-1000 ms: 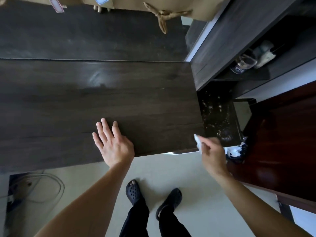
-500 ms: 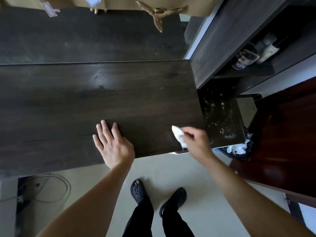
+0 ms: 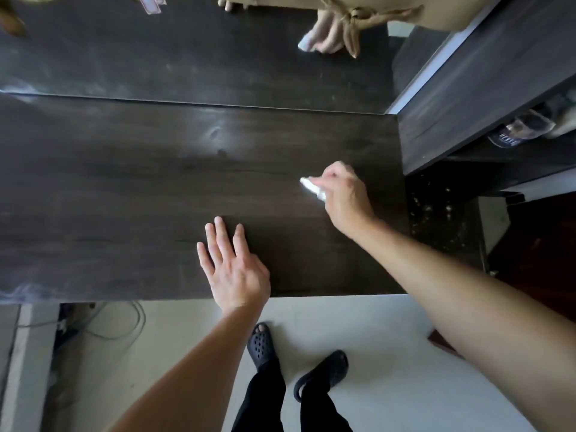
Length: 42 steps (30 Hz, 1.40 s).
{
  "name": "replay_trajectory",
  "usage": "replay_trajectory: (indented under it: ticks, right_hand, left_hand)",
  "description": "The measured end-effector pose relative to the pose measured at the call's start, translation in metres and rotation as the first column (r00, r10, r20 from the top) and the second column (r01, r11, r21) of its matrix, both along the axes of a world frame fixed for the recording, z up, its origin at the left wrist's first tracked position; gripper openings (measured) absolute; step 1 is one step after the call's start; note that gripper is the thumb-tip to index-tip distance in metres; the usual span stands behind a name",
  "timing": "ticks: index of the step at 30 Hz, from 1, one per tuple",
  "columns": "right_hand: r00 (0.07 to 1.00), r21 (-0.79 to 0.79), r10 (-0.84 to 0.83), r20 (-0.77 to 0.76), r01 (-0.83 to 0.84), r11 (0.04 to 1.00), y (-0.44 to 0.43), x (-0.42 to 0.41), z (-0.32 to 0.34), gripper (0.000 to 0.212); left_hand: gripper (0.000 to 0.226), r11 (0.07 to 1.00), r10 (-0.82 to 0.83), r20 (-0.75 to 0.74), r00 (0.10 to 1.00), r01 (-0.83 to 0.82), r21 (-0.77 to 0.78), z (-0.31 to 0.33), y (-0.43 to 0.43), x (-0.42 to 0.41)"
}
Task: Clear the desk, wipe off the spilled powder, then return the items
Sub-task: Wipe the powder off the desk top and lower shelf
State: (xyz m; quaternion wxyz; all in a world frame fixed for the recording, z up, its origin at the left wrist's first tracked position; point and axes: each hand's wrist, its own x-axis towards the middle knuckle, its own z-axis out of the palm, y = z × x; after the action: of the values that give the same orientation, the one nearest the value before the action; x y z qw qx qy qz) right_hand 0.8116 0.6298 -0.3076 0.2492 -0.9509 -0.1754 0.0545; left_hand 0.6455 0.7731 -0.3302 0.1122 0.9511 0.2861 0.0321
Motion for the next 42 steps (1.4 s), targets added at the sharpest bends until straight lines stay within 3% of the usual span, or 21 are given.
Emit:
replay_trajectory:
  ticks: [4,6,7,10,13,15,18,21,23,25,28,30,33,37,39,42]
  right_hand:
    - [0.930,0.125,0.315,-0.191,-0.295,0.947,-0.040,-0.110,0.014,0.020]
    - [0.877,0.111,0.437,-0.201,-0.423,0.899,-0.057,-0.126,0.015,0.012]
    - [0.900,0.111,0.399,-0.177,-0.385,0.916,-0.062,-0.115,0.014,0.005]
    - [1.000,0.036,-0.019,-0.022,0.020,0.999,-0.066,-0.032,-0.001,0.005]
    - [0.958,0.041,-0.274,0.083,0.271,0.962,-0.061,0.020,-0.005,0.033]
    - [0.972,0.074,-0.212,0.104,0.205,0.976,-0.050,-0.009,-0.006,0.027]
    - [0.999,0.167,0.039,0.022,-0.043,0.985,-0.056,-0.097,-0.006,0.019]
    - [0.972,0.153,0.072,-0.222,-0.038,0.988,-0.089,-0.173,-0.002,0.025]
    - [0.960,0.111,0.111,-0.257,-0.085,0.990,-0.112,-0.211,-0.001,0.035]
    - [0.945,0.125,-0.047,-0.325,0.092,0.988,-0.136,-0.231,0.003,0.028]
    - [0.832,0.168,-0.358,-0.423,0.460,0.872,-0.158,-0.229,0.016,0.024]
    - [0.711,0.174,-0.439,-0.550,0.611,0.772,-0.173,-0.218,0.023,0.032]
    - [0.540,0.147,-0.523,-0.659,0.775,0.615,-0.201,-0.194,0.027,0.024]
    - [0.342,0.042,-0.649,-0.680,0.901,0.431,-0.252,-0.158,0.002,0.029]
    - [0.302,0.027,-0.685,-0.663,0.924,0.382,-0.283,-0.134,-0.013,0.031]
    - [0.362,0.008,-0.730,-0.581,0.898,0.439,-0.335,-0.093,-0.033,0.022]
  left_hand:
    - [0.055,1.000,0.000,0.014,1.000,0.000,-0.002,0.003,-0.001,0.002]
    - [0.056,1.000,-0.003,0.013,1.000,0.003,-0.015,0.003,0.000,0.001]
    - [0.055,1.000,-0.005,0.012,1.000,0.006,-0.016,0.002,0.000,0.001]
    - [0.053,1.000,0.002,0.015,1.000,-0.002,-0.004,0.001,0.000,0.002]
    - [0.053,1.000,0.005,0.011,1.000,-0.005,0.011,0.000,-0.001,0.002]
    - [0.053,1.000,-0.001,0.006,1.000,0.001,0.004,-0.001,-0.001,0.002]
    - [0.054,1.000,0.005,0.003,1.000,-0.005,-0.018,0.000,-0.001,0.001]
    - [0.054,0.999,0.003,0.015,1.000,-0.003,-0.042,0.001,-0.001,0.001]
    - [0.055,0.998,0.007,0.019,1.000,-0.005,-0.060,0.003,-0.001,0.002]
    - [0.055,0.997,0.000,0.013,1.000,0.001,-0.080,0.004,-0.002,0.002]
    - [0.052,0.997,-0.014,-0.005,1.000,0.013,-0.079,0.003,-0.001,0.000]
    - [0.046,0.996,-0.018,-0.022,1.000,0.016,-0.087,0.005,-0.002,0.000]
    - [0.043,0.987,-0.111,-0.012,0.994,0.108,-0.118,0.015,-0.023,0.007]
    - [0.039,0.937,-0.300,0.096,0.949,0.312,-0.155,0.030,-0.102,0.021]
    - [0.042,0.924,-0.319,0.127,0.939,0.338,-0.180,0.031,-0.146,0.034]
    - [0.041,0.944,-0.226,0.130,0.965,0.250,-0.213,0.023,-0.203,0.056]
